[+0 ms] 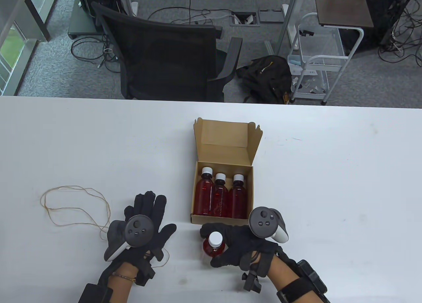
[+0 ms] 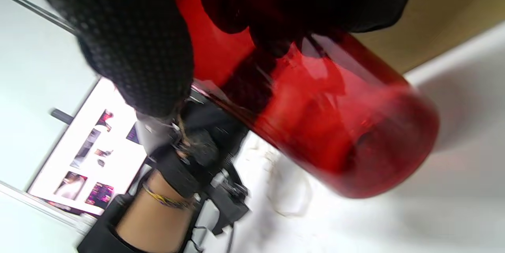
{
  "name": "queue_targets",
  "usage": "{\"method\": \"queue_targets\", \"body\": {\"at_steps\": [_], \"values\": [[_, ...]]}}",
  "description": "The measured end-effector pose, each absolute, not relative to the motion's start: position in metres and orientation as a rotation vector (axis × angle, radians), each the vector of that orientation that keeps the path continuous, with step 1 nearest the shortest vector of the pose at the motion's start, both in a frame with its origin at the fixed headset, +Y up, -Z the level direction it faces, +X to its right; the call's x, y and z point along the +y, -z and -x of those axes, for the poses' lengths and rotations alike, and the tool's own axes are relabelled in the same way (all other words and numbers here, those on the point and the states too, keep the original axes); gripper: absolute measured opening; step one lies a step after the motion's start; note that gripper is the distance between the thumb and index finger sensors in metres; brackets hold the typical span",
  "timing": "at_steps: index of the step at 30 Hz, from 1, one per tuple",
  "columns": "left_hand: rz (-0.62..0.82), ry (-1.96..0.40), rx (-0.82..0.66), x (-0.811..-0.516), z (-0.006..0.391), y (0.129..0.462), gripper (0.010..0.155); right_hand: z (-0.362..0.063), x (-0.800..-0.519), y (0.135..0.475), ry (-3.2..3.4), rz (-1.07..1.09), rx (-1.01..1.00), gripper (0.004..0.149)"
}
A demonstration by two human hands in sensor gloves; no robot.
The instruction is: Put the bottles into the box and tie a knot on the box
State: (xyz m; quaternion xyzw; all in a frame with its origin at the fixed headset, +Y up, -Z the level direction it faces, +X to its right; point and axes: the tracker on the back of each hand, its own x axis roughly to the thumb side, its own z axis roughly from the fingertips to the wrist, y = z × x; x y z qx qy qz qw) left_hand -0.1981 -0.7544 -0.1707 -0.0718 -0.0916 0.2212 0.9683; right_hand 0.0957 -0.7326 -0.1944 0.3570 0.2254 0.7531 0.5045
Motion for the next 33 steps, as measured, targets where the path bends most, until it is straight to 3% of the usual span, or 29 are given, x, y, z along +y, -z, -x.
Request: {"method": "queue_targets", "body": {"at_steps": [6,13,18,24,30,33], "values": [[0.133,-0.448,-0.186,-0.753,0.199,0.169,0.093,-0.107,-0.681,0.223,-1.743,-0.806,0.431,0.084],[0.149,-0.447,-0.187,-0.755,0.197,0.171,0.093,-0.125,-0.647,0.27,-2.024,-0.468,0.161,0.085],[0.151,-0.449,-0.19,-0.755,0.197,0.172,0.093,-0.12,-0.651,0.288,-2.358,-0.168,0.09,0.088],[0.154,-0.429,-0.192,-0.754,0.196,0.174,0.093,-0.103,-0.673,0.304,-2.623,0.085,0.23,0.09],[0.157,-0.429,-0.197,-0.754,0.195,0.174,0.093,-0.082,-0.687,0.31,-2.797,0.158,0.477,0.09],[0.163,-0.429,-0.193,-0.755,0.196,0.175,0.093,-0.074,-0.688,0.308,-2.848,0.137,0.491,0.089]]}}
